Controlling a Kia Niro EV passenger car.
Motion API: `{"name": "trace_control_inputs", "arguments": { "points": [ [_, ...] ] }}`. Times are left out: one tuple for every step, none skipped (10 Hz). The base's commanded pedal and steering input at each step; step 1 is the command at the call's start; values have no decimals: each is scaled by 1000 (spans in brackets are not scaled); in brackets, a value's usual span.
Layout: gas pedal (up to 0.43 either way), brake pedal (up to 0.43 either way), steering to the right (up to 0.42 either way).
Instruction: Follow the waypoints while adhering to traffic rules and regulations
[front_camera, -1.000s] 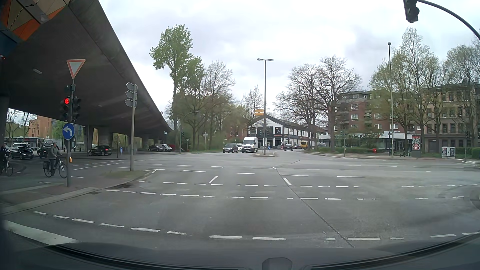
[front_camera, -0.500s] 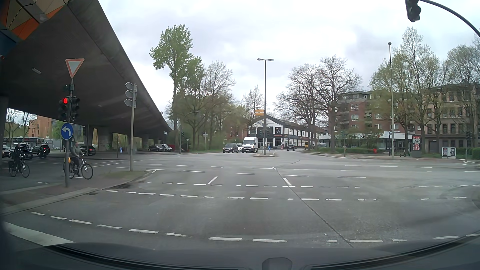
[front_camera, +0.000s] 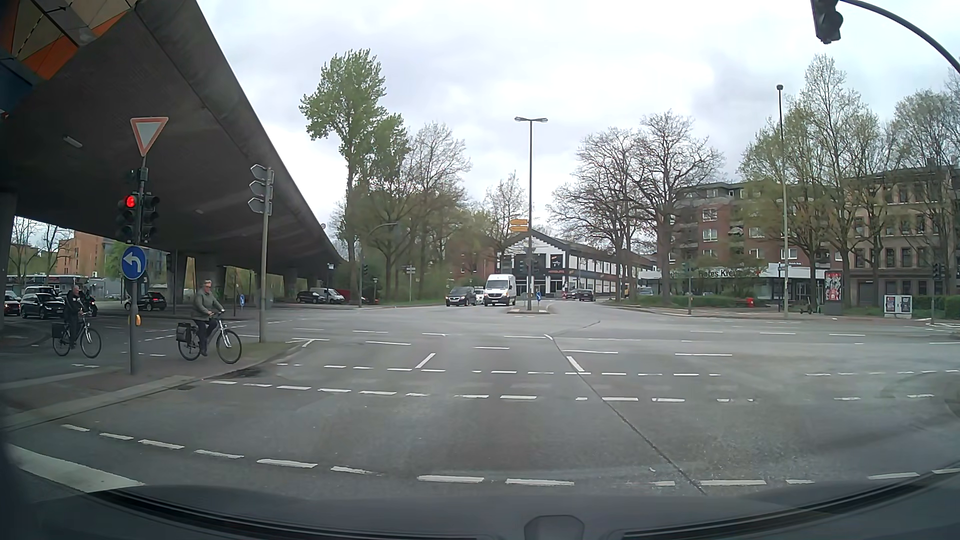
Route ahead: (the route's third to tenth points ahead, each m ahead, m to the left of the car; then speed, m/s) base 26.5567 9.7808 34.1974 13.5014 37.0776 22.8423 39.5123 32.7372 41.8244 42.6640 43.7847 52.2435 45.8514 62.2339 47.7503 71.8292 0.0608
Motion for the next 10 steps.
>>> {"name": "trace_control_inputs", "arguments": {
  "points": [
    [0,226,-10],
    [0,232,-10],
    [0,238,-10],
    [0,244,-11],
    [0,250,-11],
    [0,250,-11],
    [0,250,-11],
    [0,256,-11],
    [0,256,-10],
    [0,256,-10]
  ]
}}
